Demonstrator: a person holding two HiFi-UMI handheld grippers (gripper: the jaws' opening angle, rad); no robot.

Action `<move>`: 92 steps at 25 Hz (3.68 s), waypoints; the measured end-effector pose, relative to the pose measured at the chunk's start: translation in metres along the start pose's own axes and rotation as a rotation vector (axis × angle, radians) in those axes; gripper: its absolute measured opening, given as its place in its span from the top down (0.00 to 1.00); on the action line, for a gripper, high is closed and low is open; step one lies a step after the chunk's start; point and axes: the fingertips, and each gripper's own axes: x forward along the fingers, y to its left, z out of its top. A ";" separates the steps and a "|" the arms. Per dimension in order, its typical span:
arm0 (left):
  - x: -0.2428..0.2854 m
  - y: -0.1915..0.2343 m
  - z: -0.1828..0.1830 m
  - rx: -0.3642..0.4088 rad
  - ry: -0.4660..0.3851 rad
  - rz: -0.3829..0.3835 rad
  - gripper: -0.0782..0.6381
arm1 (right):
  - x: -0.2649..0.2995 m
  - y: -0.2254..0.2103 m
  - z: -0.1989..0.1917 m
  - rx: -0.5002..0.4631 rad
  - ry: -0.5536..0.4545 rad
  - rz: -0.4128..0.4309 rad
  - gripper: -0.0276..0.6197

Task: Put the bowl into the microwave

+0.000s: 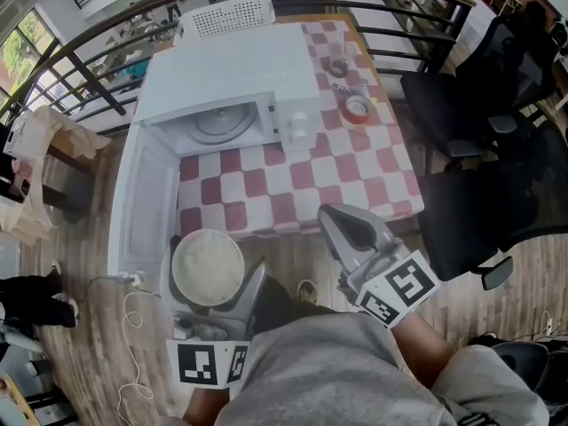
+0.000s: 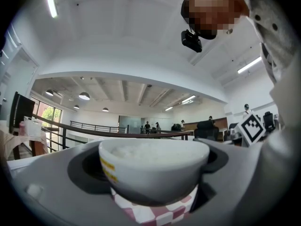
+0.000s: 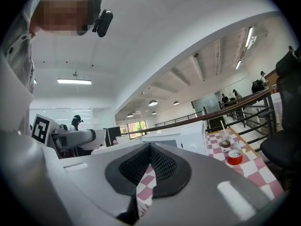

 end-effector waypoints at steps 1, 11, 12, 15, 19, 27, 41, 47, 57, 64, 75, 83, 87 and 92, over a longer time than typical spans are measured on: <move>0.000 -0.001 0.000 -0.001 0.000 0.000 0.14 | -0.001 -0.001 0.001 0.001 -0.002 0.000 0.96; -0.001 -0.003 0.003 0.003 -0.004 0.002 0.14 | -0.004 -0.003 0.002 0.010 -0.012 -0.005 0.96; -0.001 -0.003 0.003 0.004 -0.004 0.001 0.14 | -0.004 -0.003 0.002 0.010 -0.013 -0.005 0.96; 0.001 -0.004 0.002 0.007 -0.005 0.000 0.14 | -0.004 -0.004 0.002 0.013 -0.019 -0.006 0.96; 0.004 -0.004 0.001 0.011 -0.005 -0.008 0.14 | -0.003 -0.006 0.002 0.013 -0.019 -0.012 0.96; 0.012 0.008 -0.004 0.006 0.007 -0.016 0.14 | 0.011 -0.006 0.000 0.008 -0.010 -0.022 0.96; 0.057 0.052 -0.023 -0.033 0.037 -0.043 0.14 | 0.069 -0.019 -0.004 -0.003 0.036 -0.046 0.96; 0.082 0.078 -0.031 -0.044 0.051 -0.046 0.14 | 0.105 -0.025 -0.006 -0.002 0.056 -0.045 0.96; 0.124 0.115 -0.037 -0.058 0.049 -0.055 0.14 | 0.158 -0.035 0.000 -0.014 0.069 -0.048 0.96; 0.146 0.134 -0.042 -0.071 0.055 -0.069 0.14 | 0.184 -0.043 0.004 -0.024 0.081 -0.061 0.96; 0.170 0.153 -0.048 -0.085 0.053 -0.100 0.14 | 0.208 -0.050 0.007 -0.029 0.083 -0.099 0.96; 0.185 0.164 -0.060 -0.099 0.072 -0.120 0.14 | 0.223 -0.052 0.007 -0.031 0.089 -0.123 0.96; 0.194 0.167 -0.076 -0.096 0.094 -0.137 0.14 | 0.231 -0.054 0.001 -0.027 0.097 -0.140 0.96; 0.207 0.176 -0.098 -0.085 0.129 -0.133 0.14 | 0.240 -0.057 -0.003 -0.024 0.107 -0.160 0.96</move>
